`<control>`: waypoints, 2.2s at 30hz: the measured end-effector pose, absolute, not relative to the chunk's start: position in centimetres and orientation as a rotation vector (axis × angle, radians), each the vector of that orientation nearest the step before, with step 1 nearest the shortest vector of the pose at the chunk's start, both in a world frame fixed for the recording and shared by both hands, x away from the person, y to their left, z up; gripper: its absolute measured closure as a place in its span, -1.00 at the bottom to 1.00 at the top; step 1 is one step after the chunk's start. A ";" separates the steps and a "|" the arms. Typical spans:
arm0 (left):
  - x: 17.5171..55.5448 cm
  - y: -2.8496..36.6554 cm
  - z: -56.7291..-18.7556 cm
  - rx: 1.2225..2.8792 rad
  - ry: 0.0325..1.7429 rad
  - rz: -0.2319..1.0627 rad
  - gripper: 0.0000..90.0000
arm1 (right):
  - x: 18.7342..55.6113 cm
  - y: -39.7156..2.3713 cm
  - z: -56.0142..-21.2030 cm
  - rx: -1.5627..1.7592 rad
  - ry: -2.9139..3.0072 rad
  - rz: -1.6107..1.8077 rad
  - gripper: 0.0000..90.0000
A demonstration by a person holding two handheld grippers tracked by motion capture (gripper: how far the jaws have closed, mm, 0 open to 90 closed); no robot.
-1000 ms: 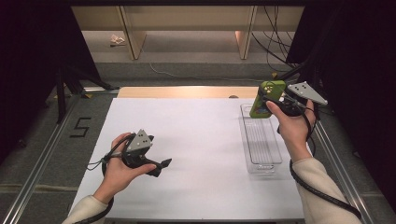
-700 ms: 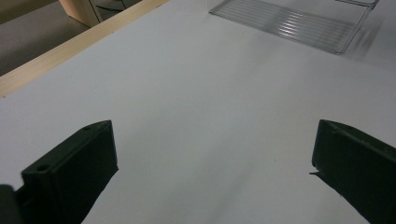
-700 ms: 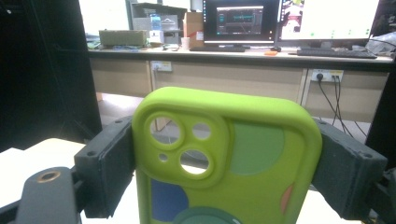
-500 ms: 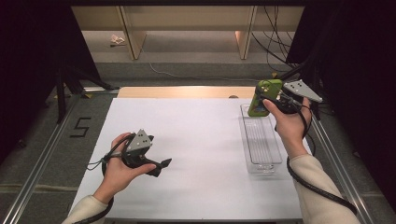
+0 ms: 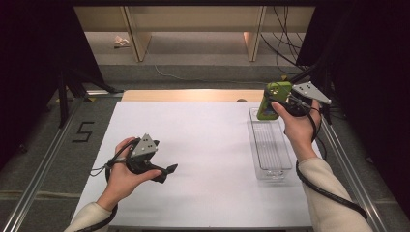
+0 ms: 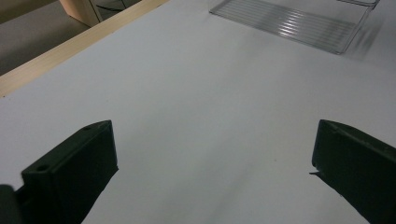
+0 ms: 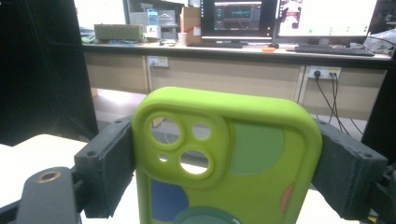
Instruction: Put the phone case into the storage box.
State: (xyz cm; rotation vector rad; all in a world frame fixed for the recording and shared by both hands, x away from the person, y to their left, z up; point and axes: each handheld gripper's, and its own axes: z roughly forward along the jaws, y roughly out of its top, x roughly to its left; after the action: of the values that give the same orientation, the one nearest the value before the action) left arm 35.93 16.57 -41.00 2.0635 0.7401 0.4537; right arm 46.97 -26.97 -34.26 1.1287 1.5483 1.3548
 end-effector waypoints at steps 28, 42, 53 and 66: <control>35.9 16.6 -40.9 2.064 0.743 0.459 -1.00 | 48.4 -26.6 -35.1 1.133 1.569 1.317 -0.62; 36.0 16.6 -41.0 2.064 0.744 0.460 -1.00 | 49.1 -27.0 -35.4 1.148 1.565 1.308 -0.62; 36.0 16.6 -41.0 2.063 0.744 0.458 -1.00 | 49.6 -27.0 -35.7 1.160 1.567 1.296 -0.62; 36.0 16.6 -41.0 2.063 0.744 0.456 -1.00 | 50.3 -26.9 -36.4 1.171 1.577 1.275 -0.62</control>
State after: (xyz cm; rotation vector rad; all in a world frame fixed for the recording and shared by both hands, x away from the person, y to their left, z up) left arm 35.99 16.56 -41.01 2.0626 0.7438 0.4563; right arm 50.32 -26.86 -36.44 1.1713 1.5772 1.2745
